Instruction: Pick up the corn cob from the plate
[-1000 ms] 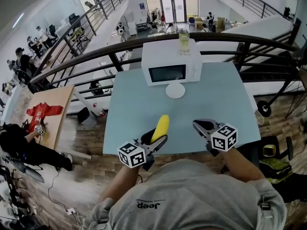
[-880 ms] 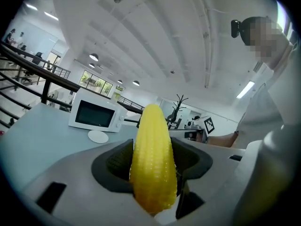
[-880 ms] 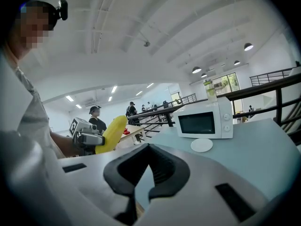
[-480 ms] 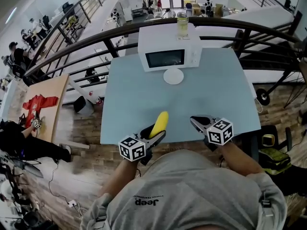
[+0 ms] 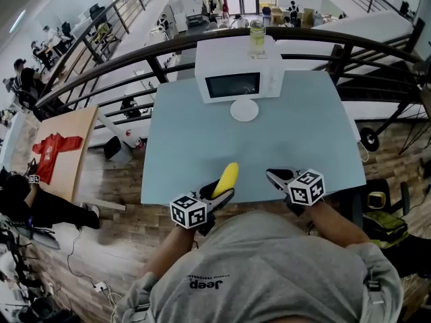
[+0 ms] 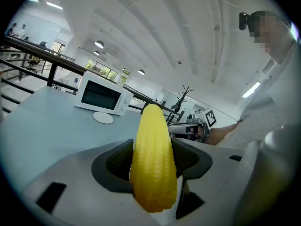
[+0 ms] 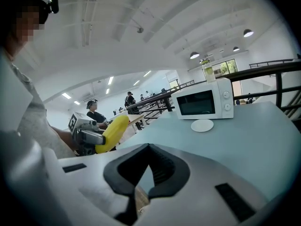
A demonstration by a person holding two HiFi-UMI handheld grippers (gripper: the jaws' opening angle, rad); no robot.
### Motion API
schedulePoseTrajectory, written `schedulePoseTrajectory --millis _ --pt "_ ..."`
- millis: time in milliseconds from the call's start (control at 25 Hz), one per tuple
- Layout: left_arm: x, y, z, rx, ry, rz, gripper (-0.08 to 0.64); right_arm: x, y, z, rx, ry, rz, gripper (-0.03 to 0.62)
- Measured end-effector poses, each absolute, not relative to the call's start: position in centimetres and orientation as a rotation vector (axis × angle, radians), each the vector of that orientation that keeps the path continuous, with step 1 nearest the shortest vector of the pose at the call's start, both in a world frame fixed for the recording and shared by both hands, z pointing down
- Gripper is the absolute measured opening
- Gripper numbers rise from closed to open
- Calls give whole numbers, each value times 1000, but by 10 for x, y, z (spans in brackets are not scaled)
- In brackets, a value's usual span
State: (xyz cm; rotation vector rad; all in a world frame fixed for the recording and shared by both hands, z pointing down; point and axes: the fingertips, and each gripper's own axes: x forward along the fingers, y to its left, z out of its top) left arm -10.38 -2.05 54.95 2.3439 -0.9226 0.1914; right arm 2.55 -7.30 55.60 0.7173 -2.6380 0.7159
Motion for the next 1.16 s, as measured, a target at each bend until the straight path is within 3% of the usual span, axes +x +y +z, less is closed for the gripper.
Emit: schedulePoseTrajectory --millis 1160 --pt "-107 -22 548 2360 -919 214 267 22 -78 551 711 -2632 655 15"
